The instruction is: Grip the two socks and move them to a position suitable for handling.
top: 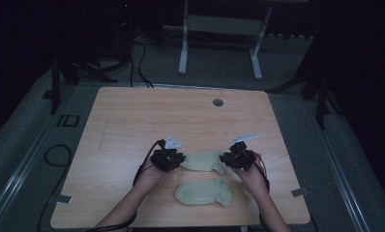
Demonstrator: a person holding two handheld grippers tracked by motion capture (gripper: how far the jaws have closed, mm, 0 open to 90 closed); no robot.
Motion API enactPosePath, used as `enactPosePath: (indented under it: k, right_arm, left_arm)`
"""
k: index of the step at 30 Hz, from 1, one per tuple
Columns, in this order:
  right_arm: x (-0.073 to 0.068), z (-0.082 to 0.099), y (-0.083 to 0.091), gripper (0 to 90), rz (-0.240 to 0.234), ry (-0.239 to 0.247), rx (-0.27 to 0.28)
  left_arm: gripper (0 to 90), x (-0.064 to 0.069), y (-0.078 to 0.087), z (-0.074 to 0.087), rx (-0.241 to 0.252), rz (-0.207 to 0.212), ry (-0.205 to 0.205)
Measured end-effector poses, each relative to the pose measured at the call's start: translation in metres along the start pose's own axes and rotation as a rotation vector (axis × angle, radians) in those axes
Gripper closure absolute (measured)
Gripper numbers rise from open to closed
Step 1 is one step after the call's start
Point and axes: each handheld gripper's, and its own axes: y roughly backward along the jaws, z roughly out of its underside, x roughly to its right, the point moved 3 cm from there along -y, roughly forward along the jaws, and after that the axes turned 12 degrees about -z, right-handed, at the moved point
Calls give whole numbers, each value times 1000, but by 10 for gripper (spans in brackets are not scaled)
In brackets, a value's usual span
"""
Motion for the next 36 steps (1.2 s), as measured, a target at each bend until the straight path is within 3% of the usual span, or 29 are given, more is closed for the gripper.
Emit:
enactPosePath:
  k: [2,3,6,12,23,36]
  right_arm:
    - [-5,4,-5,767,-4,12,-15]
    - [-6,9,-12,799,-6,11,-34]
    - [-4,15,-18,810,-5,8,-54]
    - [14,23,-12,841,19,-18,-30]
    - [32,13,-11,843,91,1,-48]
    - [33,14,-12,834,90,-16,-26]
  left_arm:
    - [811,5,-7,2,-20,1,-15]
    - [811,8,-15,6,-52,7,-15]
    - [811,9,-19,11,-72,7,-21]
    - [811,12,-21,11,-55,8,-7]
    - [810,17,-25,6,-58,12,1]
    - [776,11,-27,6,-41,4,13]
